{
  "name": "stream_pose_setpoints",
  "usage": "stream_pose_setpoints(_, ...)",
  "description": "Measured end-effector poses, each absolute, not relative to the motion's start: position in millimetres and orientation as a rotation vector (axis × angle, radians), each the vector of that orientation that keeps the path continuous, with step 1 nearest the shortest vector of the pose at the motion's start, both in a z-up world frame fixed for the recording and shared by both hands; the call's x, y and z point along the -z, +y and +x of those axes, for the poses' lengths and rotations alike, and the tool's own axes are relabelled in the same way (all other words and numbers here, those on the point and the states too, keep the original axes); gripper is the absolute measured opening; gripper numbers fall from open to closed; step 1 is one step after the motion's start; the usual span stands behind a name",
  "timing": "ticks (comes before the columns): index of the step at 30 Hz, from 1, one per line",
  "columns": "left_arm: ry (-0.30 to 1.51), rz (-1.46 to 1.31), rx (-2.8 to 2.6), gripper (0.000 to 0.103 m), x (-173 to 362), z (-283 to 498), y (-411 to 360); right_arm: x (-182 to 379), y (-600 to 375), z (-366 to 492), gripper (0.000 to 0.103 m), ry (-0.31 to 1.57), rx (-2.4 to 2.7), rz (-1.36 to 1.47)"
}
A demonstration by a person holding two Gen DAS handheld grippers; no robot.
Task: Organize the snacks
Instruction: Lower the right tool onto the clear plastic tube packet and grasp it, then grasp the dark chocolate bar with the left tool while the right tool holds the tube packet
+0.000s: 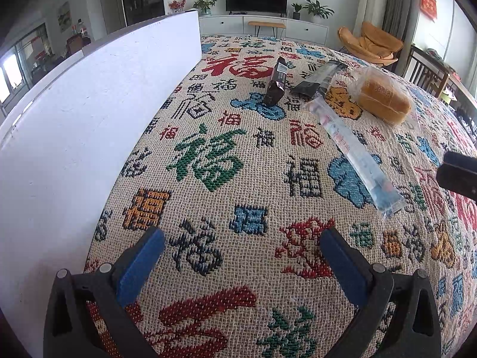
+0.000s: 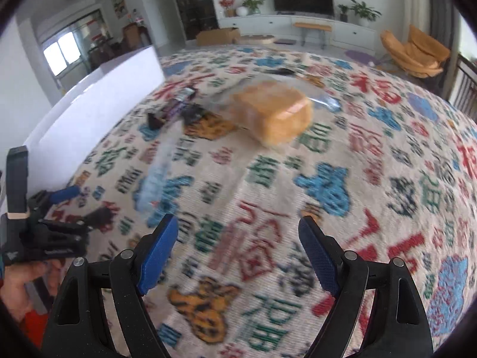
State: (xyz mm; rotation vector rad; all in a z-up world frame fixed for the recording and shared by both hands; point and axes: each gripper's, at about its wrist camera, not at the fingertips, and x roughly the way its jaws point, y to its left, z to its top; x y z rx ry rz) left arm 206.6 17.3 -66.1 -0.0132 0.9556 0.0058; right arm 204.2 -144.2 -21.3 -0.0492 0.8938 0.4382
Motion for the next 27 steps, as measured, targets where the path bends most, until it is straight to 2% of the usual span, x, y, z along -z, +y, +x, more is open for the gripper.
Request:
stream_pose_setpoints(5,0.956,-0.013,-0.006,0.103,66.1,206.5,17.2,19.6,-61.4,247.3,0.082,0.958,-0.555,-0.133)
stream_pose_setpoints(7,0.956,-0.013,-0.006,0.103,66.1,206.6,17.2,28.8,-40.2,263.9,0.077,1.018,-0.551,-0.159)
stream_pose_setpoints(9,0.956,-0.013,-0.006,0.103,66.1,206.5,17.2,40.5,-32.1,275.6,0.044,1.09,-0.534,-0.174)
stream_pose_setpoints(10,0.956,-0.013,-0.006,0.103,66.1,206.7,17.3,47.4,-28.3,279.3,0.04,1.13,-0.52,-0.181)
stream_pose_setpoints(13,0.955,-0.014,-0.006,0.103,66.0,206.5,17.6,47.9,-27.7,276.0,0.036,1.119,-0.5,-0.211)
stream_pose_setpoints(14,0.956,-0.014,-0.006,0.103,66.1,206.4,17.5,47.2,-29.6,274.2,0.021,1.113,-0.492,-0.216)
stream_pose_setpoints(20,0.956,-0.014,-0.006,0.103,66.4,206.2,17.5,42.0,-66.5,251.6,0.019,1.128,-0.507,-0.112)
stream_pose_setpoints(27,0.956,-0.013,-0.006,0.103,66.5,206.4,17.5,31.5,-159.6,193.3,0.019,1.118,-0.466,0.13)
